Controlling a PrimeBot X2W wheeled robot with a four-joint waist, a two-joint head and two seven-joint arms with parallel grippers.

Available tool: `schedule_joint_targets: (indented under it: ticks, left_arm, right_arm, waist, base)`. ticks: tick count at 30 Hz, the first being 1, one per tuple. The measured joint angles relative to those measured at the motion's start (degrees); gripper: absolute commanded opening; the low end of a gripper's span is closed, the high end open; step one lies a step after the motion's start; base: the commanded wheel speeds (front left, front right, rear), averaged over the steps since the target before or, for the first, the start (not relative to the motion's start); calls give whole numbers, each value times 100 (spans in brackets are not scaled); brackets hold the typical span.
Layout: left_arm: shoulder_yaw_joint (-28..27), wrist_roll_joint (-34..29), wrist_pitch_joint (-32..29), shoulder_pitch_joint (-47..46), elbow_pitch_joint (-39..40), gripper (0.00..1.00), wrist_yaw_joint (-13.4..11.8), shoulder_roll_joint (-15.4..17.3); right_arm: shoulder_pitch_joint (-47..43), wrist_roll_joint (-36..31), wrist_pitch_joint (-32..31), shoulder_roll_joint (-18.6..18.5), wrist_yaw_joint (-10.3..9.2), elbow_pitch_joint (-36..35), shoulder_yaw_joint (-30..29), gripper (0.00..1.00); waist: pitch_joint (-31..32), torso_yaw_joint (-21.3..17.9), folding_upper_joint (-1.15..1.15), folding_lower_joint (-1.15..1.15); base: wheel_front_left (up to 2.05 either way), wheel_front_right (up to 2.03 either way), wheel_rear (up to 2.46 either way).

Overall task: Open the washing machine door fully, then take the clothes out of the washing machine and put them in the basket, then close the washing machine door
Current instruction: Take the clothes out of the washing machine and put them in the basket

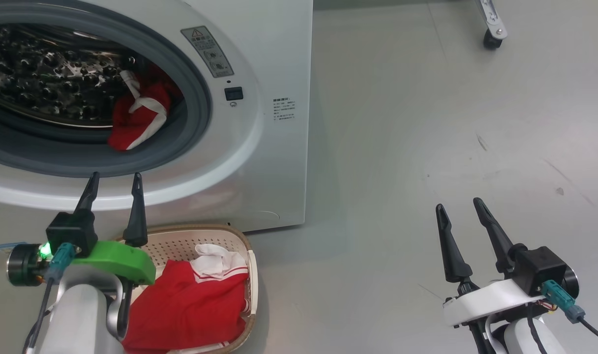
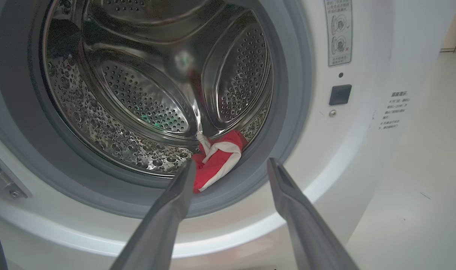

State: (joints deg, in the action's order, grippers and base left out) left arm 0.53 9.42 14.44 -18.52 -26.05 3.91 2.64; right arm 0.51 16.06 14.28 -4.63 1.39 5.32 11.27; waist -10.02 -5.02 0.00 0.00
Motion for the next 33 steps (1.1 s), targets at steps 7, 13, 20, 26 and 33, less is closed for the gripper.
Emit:
schedule_joint_targets:
  ticks: [7, 13, 20, 26, 33]
  left_arm:
    - [25, 10, 0, 622, 611, 100, 44, -26]
    - [83, 16, 0, 1176, 844, 100, 43, -32]
    - [144, 26, 0, 1456, 1104, 100, 37, -32]
    - [189, 59, 0, 1577, 1298, 100, -10, -32]
    - [259, 60, 0, 1694, 1443, 100, -60, -32]
  right_arm:
    - [-153, 0, 0, 0, 8, -10, 8, 100]
    - [-239, 0, 0, 0, 33, -20, 45, 100]
    - [-322, 0, 0, -2, 33, -81, 41, 100]
    - [-342, 0, 0, -2, 33, -121, 44, 100]
    - [-371, 0, 0, -2, 34, -133, 52, 100]
  waist:
    - [268, 95, 0, 0]
    - [411, 105, 0, 0]
    - [463, 83, 0, 0]
    - [473, 78, 0, 0]
    - [461, 85, 0, 0]
  base:
    - [0, 0, 0]
    - [0, 0, 0]
    - [0, 0, 0]
    - [0, 0, 0]
    - [0, 0, 0]
